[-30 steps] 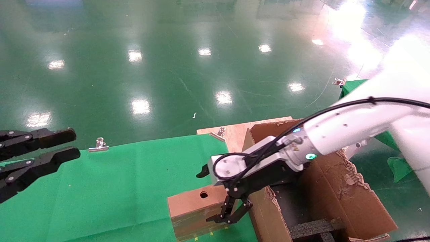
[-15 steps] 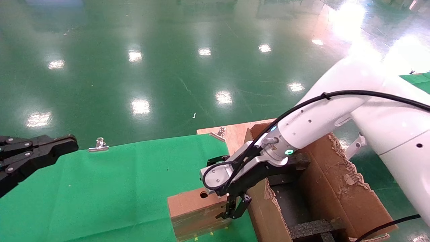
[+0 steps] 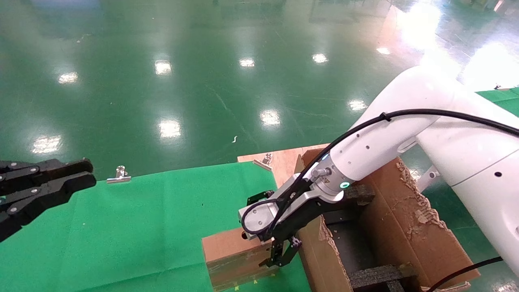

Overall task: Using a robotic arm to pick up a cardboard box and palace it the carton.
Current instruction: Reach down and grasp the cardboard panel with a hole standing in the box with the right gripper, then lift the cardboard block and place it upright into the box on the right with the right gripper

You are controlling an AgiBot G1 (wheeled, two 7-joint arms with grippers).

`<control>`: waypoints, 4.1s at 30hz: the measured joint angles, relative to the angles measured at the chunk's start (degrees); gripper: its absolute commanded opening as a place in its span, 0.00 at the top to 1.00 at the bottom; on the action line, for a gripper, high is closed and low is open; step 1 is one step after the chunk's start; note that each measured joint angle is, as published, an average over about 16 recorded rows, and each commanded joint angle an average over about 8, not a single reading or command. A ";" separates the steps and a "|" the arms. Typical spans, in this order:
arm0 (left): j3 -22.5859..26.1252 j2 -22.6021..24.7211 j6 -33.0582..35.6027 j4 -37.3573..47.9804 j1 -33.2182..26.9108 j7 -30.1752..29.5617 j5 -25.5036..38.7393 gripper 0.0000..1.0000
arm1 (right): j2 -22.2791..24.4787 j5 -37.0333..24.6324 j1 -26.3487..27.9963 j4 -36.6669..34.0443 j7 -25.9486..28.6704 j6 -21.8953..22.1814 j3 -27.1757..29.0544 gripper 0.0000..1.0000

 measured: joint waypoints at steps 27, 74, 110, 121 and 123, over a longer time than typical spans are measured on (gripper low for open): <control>0.00 0.00 0.00 0.00 0.00 0.00 0.00 0.00 | 0.42 0.33 -0.07 0.01 -0.01 0.14 0.47 1.00; 0.00 0.00 0.00 0.00 0.00 0.00 0.00 0.00 | 20.18 13.12 31.24 -16.54 -2.99 -0.90 -9.52 1.00; 0.00 -0.01 -0.02 0.02 0.02 0.00 -0.01 0.00 | 38.48 14.46 28.68 -8.73 9.48 2.64 -18.66 1.00; 0.00 -0.01 -0.02 0.02 0.02 0.00 -0.01 0.00 | 38.32 14.28 21.85 -4.99 28.88 14.54 -20.94 1.00; 0.00 -0.01 -0.02 0.02 0.02 0.00 -0.01 0.00 | 38.94 13.48 20.53 -3.24 33.48 17.26 -21.51 1.00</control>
